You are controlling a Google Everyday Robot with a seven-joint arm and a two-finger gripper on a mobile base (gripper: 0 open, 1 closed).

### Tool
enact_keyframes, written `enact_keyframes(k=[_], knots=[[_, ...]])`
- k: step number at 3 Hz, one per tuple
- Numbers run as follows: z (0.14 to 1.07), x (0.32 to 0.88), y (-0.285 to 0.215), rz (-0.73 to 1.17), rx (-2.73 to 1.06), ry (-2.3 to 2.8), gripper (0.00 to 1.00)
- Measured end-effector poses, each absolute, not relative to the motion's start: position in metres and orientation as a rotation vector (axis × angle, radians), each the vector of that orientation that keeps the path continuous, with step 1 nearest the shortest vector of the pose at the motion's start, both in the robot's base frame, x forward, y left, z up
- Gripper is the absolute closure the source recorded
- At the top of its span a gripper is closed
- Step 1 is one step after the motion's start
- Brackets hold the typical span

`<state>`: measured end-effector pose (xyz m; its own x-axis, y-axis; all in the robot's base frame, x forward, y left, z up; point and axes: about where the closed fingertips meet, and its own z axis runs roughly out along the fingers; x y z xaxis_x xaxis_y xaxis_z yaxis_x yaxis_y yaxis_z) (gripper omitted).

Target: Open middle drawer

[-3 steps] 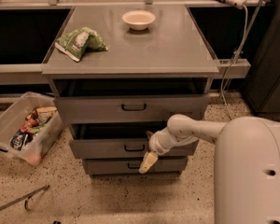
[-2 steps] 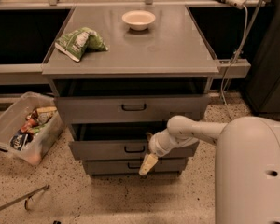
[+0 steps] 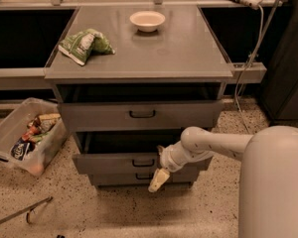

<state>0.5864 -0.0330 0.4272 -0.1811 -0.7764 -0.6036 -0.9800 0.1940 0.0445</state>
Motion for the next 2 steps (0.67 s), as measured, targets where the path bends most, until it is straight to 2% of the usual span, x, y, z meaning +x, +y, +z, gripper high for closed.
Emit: enact_keyframes(k=[2], knots=[[0.433, 0.563, -0.032, 0.660, -1.585, 2.056, 0.00]])
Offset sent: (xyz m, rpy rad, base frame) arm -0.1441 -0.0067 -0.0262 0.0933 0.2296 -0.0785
